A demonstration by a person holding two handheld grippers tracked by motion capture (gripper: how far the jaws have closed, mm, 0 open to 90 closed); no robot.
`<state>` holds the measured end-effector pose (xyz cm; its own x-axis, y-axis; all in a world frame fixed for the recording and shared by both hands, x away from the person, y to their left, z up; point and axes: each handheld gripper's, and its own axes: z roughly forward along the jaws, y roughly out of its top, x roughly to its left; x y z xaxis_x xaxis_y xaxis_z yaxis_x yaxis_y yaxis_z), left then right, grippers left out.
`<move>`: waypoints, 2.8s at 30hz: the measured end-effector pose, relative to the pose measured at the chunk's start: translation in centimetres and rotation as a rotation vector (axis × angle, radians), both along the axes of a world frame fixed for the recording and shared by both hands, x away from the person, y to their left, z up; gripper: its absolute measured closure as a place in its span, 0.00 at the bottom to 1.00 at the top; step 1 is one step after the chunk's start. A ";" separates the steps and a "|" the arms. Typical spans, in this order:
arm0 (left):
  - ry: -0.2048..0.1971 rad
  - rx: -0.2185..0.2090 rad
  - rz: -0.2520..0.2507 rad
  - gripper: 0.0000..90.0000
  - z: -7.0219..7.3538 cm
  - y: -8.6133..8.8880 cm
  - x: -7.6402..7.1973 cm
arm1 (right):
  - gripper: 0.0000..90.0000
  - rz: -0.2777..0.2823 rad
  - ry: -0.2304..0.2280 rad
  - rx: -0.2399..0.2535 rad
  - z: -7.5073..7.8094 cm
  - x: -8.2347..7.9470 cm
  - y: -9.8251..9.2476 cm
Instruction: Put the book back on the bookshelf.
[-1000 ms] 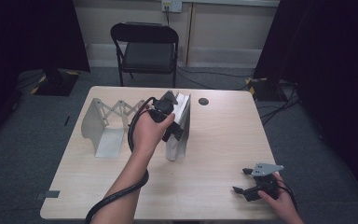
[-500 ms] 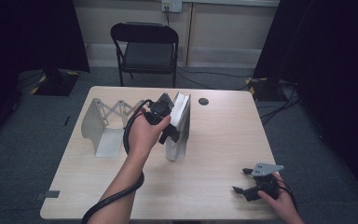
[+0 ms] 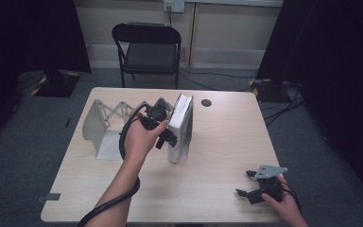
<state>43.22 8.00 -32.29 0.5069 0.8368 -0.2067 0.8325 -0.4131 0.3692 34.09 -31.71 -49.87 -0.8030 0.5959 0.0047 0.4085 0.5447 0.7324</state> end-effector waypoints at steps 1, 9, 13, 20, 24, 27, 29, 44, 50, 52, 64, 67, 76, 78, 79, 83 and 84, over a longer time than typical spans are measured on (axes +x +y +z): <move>0.000 0.002 -0.007 0.22 -0.1 0.1 0.0 | 0.15 0.000 0.001 0.000 0.0 0.0 0.0; -0.003 -0.003 -0.016 0.22 -0.6 0.9 -0.4 | 0.15 0.000 0.001 0.000 0.0 0.0 0.0; -0.002 -0.009 -0.020 0.22 -0.8 1.1 -0.6 | 0.15 0.000 0.000 0.000 0.0 0.0 0.0; -0.001 -0.016 -0.027 0.21 -1.3 1.7 -0.8 | 0.15 0.000 0.000 0.000 0.0 0.0 0.0; 0.004 -0.012 -0.031 0.21 -1.7 1.9 -1.0 | 0.15 0.001 0.000 0.000 0.0 0.0 0.0; 0.005 -0.019 -0.029 0.21 -1.9 2.1 -1.1 | 0.15 0.001 -0.001 0.000 0.0 0.0 0.0; 0.005 -0.016 -0.035 0.21 -1.9 2.2 -1.2 | 0.15 0.001 -0.001 0.000 0.0 0.0 0.0; 0.020 -0.028 -0.036 0.21 -3.3 3.0 -1.6 | 0.15 0.001 0.001 0.000 0.0 0.0 0.0; 0.020 -0.033 -0.035 0.21 -3.8 3.3 -1.8 | 0.15 0.000 0.001 0.000 0.0 0.0 0.0; 0.023 -0.035 -0.031 0.21 -4.0 3.4 -1.9 | 0.15 0.002 0.001 0.000 0.0 0.0 0.0; 0.028 -0.042 -0.042 0.22 -4.9 3.9 -2.1 | 0.15 0.002 0.001 -0.001 0.0 0.0 0.0; 0.033 -0.044 -0.038 0.22 -5.3 4.1 -2.2 | 0.15 0.002 0.001 -0.001 0.0 0.0 0.0; 0.042 -0.044 -0.037 0.22 -6.2 4.5 -2.3 | 0.15 0.002 0.001 -0.001 0.0 0.0 0.0; 0.045 -0.043 -0.037 0.22 -6.4 4.6 -2.4 | 0.15 0.002 0.000 -0.001 0.0 0.0 0.0; 0.046 -0.042 -0.032 0.22 -6.5 4.6 -2.4 | 0.15 0.002 0.001 -0.001 0.0 0.0 0.0; 0.045 -0.042 -0.027 0.22 -6.9 4.8 -2.5 | 0.15 0.002 0.001 -0.001 0.0 0.0 0.0; 0.044 -0.037 -0.030 0.22 -6.9 4.9 -2.5 | 0.15 0.002 0.001 -0.001 0.0 0.0 0.0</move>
